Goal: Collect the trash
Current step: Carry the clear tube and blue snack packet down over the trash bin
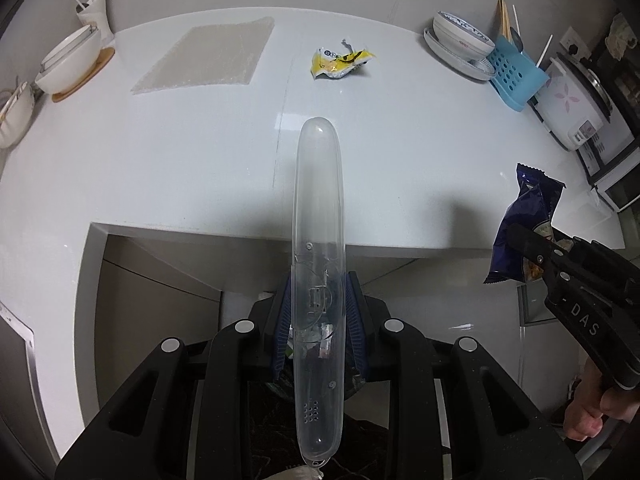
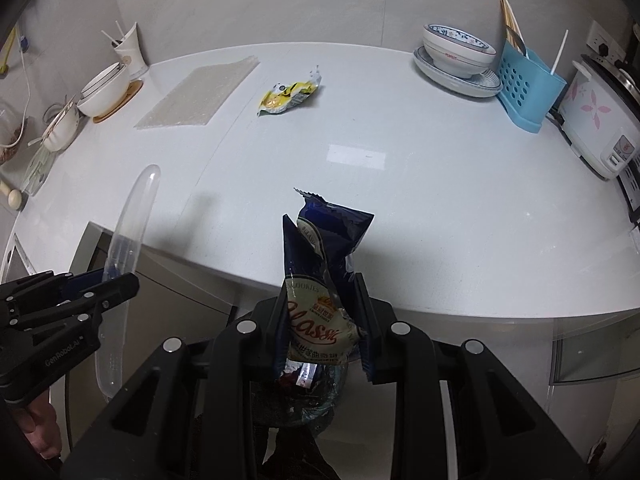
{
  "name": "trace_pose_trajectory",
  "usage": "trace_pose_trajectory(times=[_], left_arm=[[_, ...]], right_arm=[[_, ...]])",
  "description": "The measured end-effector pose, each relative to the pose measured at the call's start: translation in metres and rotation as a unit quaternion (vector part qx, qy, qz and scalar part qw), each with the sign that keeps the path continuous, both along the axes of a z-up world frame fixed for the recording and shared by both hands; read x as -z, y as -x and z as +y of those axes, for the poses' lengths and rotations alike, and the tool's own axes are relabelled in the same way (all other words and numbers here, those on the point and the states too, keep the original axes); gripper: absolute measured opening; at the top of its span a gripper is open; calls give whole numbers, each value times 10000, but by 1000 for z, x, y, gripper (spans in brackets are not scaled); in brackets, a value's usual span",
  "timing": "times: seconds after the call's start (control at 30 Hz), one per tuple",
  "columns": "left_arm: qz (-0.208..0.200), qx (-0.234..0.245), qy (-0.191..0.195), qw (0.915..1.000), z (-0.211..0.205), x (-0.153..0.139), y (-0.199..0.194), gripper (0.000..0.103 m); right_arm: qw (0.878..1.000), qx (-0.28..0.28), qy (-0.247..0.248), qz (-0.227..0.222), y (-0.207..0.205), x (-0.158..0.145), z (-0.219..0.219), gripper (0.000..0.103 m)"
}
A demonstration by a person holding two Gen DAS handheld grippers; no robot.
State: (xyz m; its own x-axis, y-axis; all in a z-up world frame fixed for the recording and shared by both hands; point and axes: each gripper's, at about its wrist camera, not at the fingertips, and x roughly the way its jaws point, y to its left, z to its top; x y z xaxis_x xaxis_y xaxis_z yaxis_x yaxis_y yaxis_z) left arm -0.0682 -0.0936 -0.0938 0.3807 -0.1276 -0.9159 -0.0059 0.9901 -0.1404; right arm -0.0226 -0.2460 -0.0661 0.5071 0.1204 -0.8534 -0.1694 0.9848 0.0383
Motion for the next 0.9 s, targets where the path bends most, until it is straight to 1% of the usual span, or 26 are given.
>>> trace_pose_trajectory(times=[0.2,0.43,0.53,0.77,0.9], left_arm=[[-5,26,16,10000,-2,9,15,25],[109,-29,21,9999,6,29,30,25],[167,-42,66,9998,8,39,35,25],[93,-46,165,9998,11,59,45,25],[73,-70,197,9998,11,76,52,25]], right_arm=[[9999,-133,-2,-37,11,5,4,26],[9996,-266,-64,29,26,20,4,26],[9995,-311,-63,89,32,30,4,26],[9986,-429,-195,257,43,56,6,26],[9977,-512,-234,376,46,75,8,26]])
